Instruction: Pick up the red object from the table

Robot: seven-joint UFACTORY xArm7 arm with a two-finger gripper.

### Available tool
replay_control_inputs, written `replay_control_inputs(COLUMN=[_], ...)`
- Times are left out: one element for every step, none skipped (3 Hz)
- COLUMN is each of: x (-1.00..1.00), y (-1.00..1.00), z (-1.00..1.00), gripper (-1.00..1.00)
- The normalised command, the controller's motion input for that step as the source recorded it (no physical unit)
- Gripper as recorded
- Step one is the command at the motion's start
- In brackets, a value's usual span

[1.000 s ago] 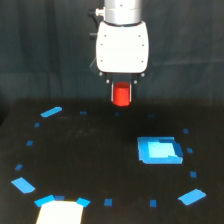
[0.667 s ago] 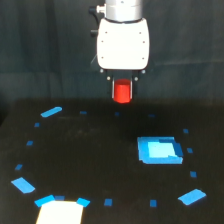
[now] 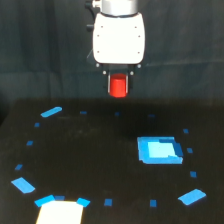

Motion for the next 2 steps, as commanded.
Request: replay_control_inputs(x=[0.00, -0.25], y=[-0.05, -0.43], z=[0.52, 0.95], gripper=[-1.00, -0.76])
